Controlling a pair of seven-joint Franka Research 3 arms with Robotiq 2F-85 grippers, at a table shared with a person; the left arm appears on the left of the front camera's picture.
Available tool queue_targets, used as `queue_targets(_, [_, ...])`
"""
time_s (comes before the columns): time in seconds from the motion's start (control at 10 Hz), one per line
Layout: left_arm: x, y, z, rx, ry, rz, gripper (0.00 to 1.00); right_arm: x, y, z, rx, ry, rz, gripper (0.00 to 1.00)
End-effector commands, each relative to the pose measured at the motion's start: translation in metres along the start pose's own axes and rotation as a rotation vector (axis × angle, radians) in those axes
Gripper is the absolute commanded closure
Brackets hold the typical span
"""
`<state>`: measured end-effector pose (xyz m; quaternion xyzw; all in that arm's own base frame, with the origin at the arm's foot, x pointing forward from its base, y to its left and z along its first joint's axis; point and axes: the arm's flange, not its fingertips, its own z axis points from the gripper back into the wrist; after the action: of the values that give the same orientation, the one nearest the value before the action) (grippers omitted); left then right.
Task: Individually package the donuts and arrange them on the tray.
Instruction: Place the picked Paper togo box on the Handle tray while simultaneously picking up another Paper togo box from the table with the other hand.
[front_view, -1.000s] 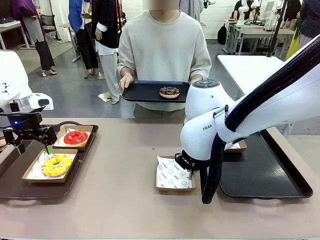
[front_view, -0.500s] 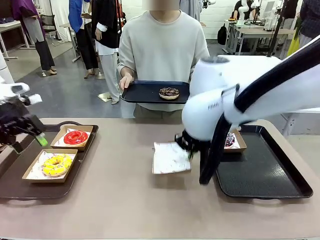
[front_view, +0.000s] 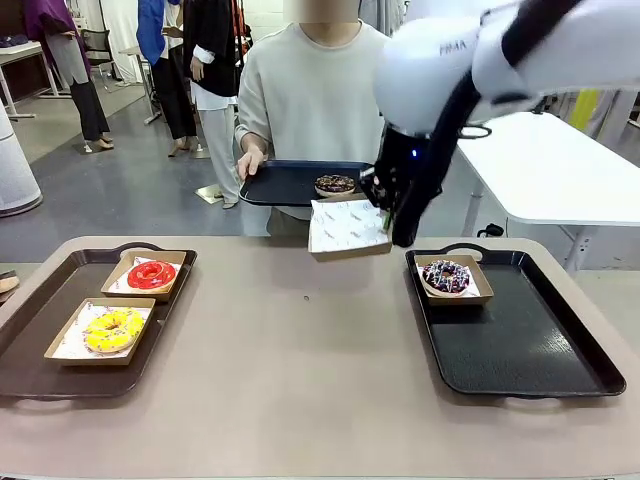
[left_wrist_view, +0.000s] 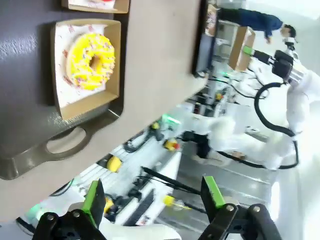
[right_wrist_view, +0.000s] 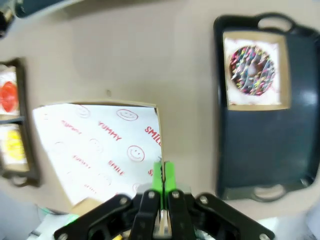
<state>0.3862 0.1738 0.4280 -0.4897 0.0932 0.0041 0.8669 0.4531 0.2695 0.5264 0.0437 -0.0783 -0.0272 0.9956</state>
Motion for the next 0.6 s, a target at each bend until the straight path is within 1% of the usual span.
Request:
queue_targets(0.0, [0.024, 0.028, 0.023, -0.181, -0.046, 0.042, 0.0, 0.037, 0.023, -0.008, -0.049, 0.043, 0.03, 1.0])
queue_targets(0.1, [0.021, 0.048, 0.034, -0.278, -0.103, 0.068, 0.0, 0.055, 0.028, -0.012, -0.041, 0.04, 0.021, 1.0])
queue_targets(0.2, [0.014, 0.063, 0.042, -0.316, -0.16, 0.084, 0.0, 0.069, 0.033, -0.015, -0.045, 0.035, 0.002, 1.0])
queue_targets(0.4, [-0.004, 0.081, 0.056, -0.348, -0.233, 0.091, 0.0, 0.09, 0.039, -0.02, -0.04, 0.036, -0.018, 1.0])
queue_targets(0.5, [-0.014, 0.088, 0.061, -0.357, -0.301, 0.093, 0.0, 0.098, 0.041, -0.024, -0.029, 0.032, -0.038, 1.0])
